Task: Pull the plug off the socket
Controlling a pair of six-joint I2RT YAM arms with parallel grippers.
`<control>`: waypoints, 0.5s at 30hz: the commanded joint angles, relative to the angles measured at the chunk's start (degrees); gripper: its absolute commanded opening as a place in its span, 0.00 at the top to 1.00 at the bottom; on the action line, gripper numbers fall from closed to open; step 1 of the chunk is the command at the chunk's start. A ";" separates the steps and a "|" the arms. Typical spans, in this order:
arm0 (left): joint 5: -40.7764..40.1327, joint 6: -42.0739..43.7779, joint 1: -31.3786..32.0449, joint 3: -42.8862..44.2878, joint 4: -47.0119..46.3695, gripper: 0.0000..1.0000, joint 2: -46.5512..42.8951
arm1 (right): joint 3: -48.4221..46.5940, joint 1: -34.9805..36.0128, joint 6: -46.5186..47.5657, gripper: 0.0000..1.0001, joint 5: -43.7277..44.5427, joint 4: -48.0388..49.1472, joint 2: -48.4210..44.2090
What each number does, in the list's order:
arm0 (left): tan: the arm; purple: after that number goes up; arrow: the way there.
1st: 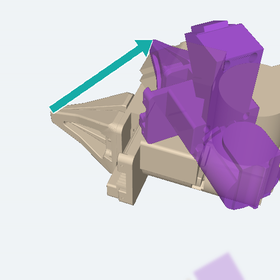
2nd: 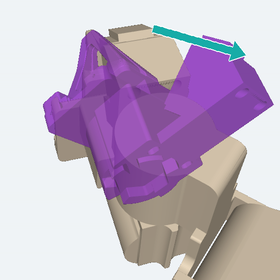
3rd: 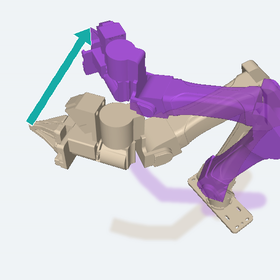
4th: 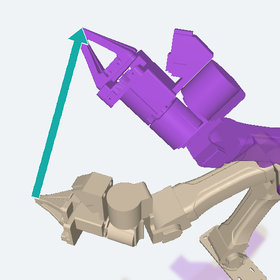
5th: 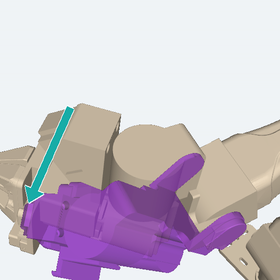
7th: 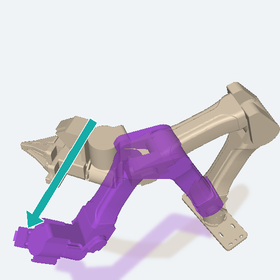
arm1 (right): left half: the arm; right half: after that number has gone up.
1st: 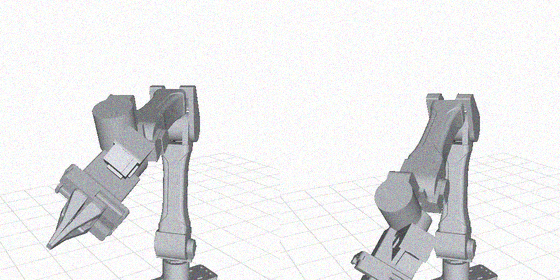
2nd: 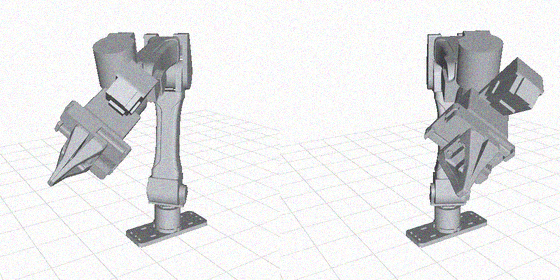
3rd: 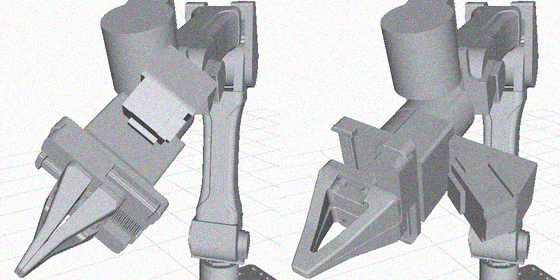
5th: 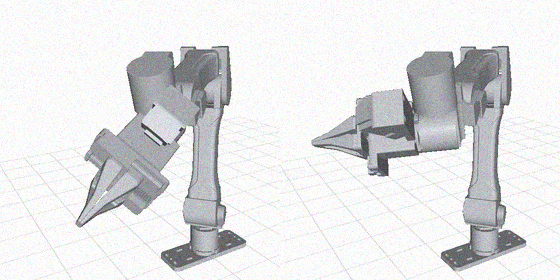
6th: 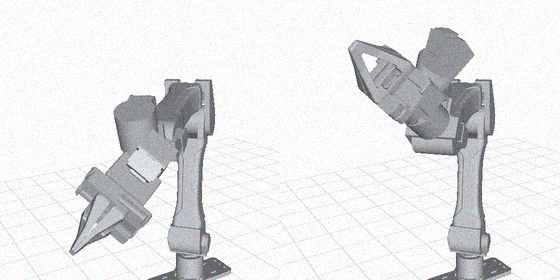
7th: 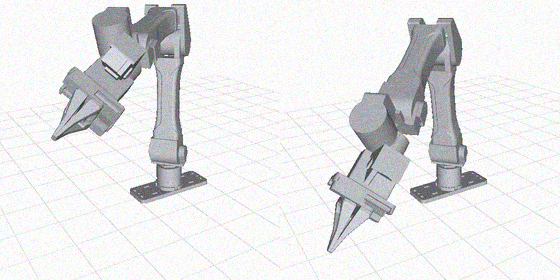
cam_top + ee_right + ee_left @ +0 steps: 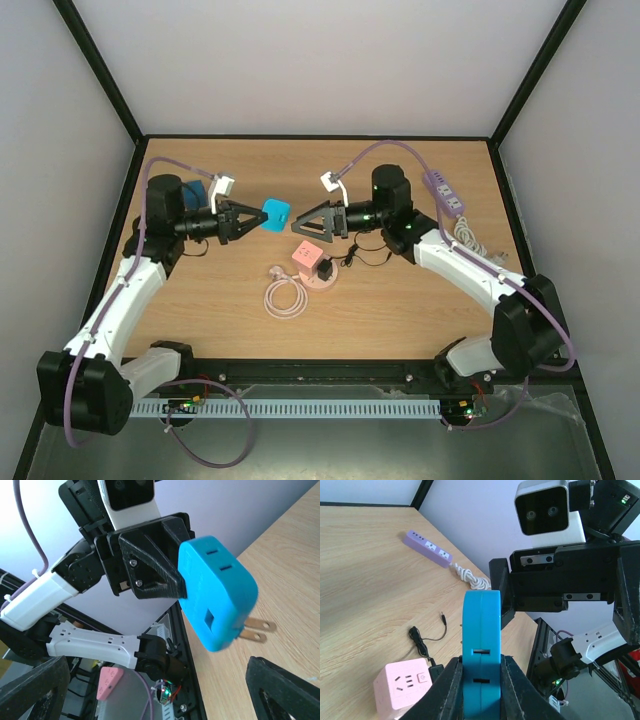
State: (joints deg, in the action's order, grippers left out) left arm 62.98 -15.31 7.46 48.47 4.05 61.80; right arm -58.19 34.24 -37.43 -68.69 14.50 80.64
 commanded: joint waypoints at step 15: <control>1.53 -3.61 3.86 -1.71 -6.57 0.97 -0.72 | 0.64 2.49 -5.59 0.06 -0.13 8.18 1.21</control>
State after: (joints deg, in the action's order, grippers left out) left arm 62.76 -18.26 10.52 47.53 0.05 61.80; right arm -57.89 35.66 -42.11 -68.20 19.25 81.47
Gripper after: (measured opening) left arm 0.169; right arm 0.944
